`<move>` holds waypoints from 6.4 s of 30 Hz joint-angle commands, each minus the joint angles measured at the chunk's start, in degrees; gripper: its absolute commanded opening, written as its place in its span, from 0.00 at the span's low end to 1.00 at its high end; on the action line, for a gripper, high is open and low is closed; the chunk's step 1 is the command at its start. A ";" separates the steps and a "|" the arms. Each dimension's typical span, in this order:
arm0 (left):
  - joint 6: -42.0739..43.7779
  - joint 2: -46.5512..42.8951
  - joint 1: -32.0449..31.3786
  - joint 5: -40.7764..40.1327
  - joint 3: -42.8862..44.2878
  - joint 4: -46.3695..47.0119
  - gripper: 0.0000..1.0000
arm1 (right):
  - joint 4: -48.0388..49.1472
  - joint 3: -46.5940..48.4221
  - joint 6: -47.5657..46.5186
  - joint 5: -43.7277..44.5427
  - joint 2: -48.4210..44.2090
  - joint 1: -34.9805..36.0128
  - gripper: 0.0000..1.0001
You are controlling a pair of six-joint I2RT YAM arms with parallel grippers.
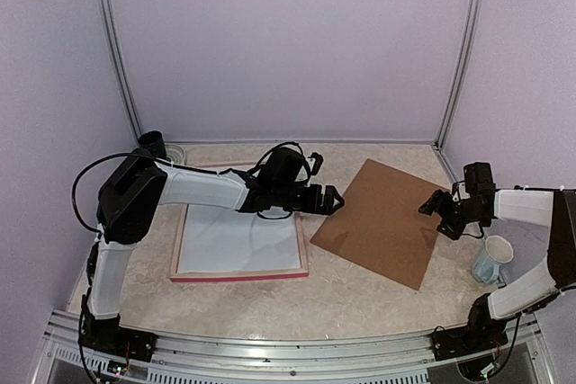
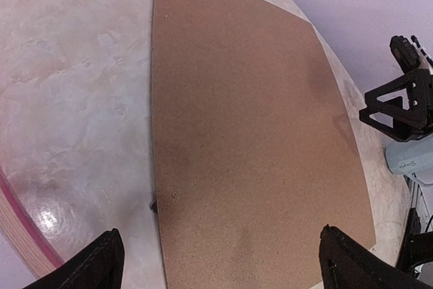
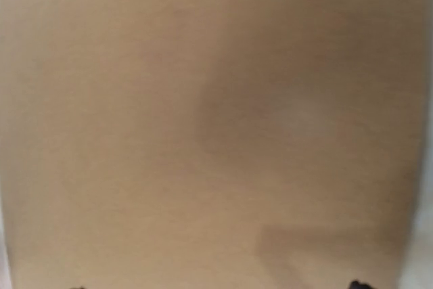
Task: Put the photo into the frame
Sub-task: Pick up the backboard from the center of the board, then turn over the backboard.
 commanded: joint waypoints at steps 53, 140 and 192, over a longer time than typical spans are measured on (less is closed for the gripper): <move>0.92 12.84 -4.18 5.10 9.12 -5.06 0.99 | 8.84 0.09 -2.90 -21.20 -1.67 -3.82 0.80; -5.16 -5.37 4.30 11.20 -3.60 6.76 0.99 | 76.89 8.20 41.19 -39.11 13.16 14.65 0.80; -12.99 -25.79 11.83 11.49 -17.23 19.79 0.99 | 102.30 20.61 57.16 -36.59 35.75 30.46 0.90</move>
